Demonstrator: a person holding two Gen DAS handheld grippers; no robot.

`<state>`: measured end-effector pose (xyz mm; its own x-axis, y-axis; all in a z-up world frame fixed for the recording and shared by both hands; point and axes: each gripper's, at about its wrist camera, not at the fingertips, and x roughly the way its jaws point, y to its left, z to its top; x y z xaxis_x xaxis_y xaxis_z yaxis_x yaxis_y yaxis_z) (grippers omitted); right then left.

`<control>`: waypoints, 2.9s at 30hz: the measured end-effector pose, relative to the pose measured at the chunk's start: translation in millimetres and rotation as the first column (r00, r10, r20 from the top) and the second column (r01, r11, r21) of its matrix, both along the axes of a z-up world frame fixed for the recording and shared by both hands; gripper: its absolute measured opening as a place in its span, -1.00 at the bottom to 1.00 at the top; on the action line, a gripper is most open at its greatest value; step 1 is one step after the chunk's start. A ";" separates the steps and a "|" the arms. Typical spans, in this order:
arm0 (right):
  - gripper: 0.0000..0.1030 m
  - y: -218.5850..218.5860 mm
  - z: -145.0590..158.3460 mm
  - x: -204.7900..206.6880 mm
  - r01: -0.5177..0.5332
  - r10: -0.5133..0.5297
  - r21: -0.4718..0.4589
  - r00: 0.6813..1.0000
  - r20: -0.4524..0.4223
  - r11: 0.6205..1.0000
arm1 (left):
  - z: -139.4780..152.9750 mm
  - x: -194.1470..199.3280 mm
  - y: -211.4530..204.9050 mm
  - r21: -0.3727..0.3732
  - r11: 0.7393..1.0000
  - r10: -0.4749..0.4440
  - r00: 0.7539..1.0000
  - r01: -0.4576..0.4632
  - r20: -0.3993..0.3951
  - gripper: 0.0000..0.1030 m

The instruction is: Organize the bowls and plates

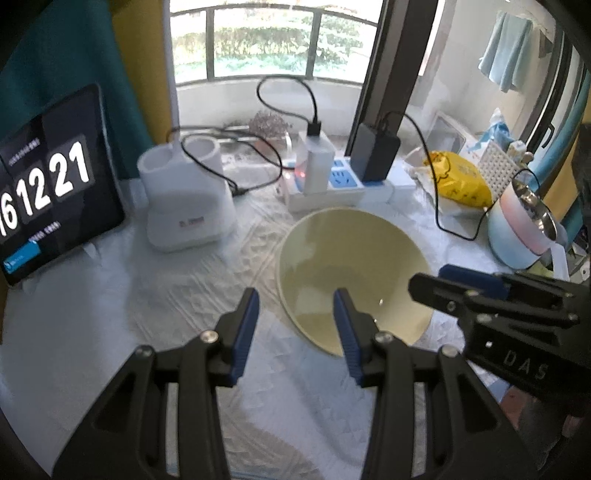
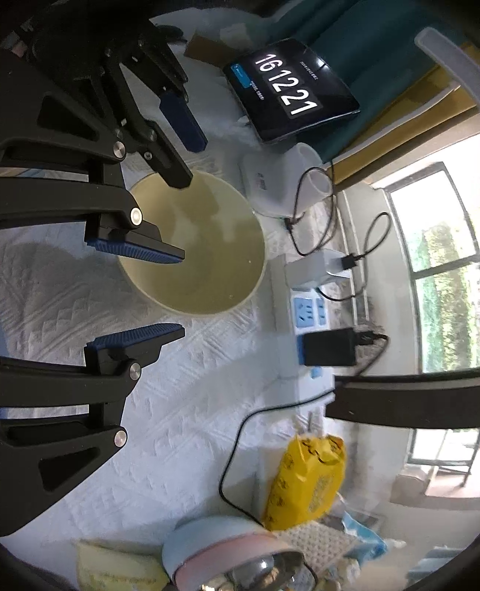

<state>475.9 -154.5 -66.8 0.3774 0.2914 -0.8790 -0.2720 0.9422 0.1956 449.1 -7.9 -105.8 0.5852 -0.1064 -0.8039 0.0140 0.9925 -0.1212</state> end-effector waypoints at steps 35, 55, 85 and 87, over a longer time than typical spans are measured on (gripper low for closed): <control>-0.66 19.1 -41.3 27.1 -0.007 0.003 -0.061 0.997 -0.078 0.998 | -38.7 29.2 -6.5 -0.007 1.000 -0.016 0.995 0.015 -0.100 -0.51; -0.78 12.5 -15.0 1.2 -0.018 0.018 -0.021 1.000 0.021 1.000 | -14.2 0.5 5.8 -0.017 1.000 -0.012 1.000 0.012 -0.011 -0.57; -0.79 -13.1 39.0 -48.4 0.008 -0.011 0.027 0.994 0.112 1.000 | 35.8 -49.4 -9.0 -0.011 0.999 -0.029 0.995 0.030 0.099 -0.57; -0.79 -14.5 42.7 -52.8 0.009 -0.012 0.029 0.993 0.119 1.000 | 39.5 -53.0 -10.2 -0.011 0.999 -0.031 0.994 0.033 0.107 -0.57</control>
<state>423.1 -169.0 -24.1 0.4819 0.3114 -0.8190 -0.2850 0.9396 0.1896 396.1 -18.1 -66.3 0.6635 -0.1363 -0.7356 0.0592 0.9897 -0.1300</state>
